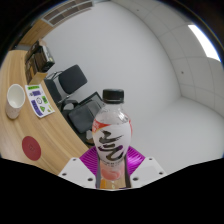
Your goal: Pour water
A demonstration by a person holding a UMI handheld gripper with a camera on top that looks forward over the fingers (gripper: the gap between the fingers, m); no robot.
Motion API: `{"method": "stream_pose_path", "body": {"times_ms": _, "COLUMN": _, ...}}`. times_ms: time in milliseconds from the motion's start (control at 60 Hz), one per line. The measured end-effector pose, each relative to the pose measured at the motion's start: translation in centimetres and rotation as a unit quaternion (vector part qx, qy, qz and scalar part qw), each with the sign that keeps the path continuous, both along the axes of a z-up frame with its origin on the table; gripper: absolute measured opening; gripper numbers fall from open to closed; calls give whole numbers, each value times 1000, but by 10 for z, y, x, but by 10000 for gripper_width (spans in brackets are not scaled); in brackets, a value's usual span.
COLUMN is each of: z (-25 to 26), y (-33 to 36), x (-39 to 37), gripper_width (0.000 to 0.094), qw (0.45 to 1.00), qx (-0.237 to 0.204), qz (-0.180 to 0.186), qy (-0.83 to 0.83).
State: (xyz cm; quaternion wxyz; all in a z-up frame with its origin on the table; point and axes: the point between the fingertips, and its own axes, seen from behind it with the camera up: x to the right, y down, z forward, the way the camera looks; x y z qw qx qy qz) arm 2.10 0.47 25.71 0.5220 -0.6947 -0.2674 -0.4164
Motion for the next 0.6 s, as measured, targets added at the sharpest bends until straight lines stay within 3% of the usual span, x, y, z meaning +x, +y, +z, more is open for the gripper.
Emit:
{"method": "stream_pose_path", "body": {"times_ms": 200, "z": -12, "y": 26, "x": -97, "gripper_width": 332, "qw": 972, "qx": -53, "qz": 41, "qy": -224}}
{"method": "stream_pose_path", "body": {"times_ms": 400, "z": -59, "y": 40, "x": -149, "gripper_width": 332, "qw": 882, "qx": -116, "qz": 90, "qy": -448}}
{"method": "stream_pose_path", "body": {"times_ms": 500, "z": -71, "y": 46, "x": -155, "gripper_width": 331, "qw": 838, "qx": -127, "qz": 97, "qy": -521}}
{"method": "stream_pose_path", "body": {"times_ms": 600, "z": -81, "y": 47, "x": -152, "gripper_width": 331, "qw": 835, "qx": -146, "qz": 96, "qy": -521}}
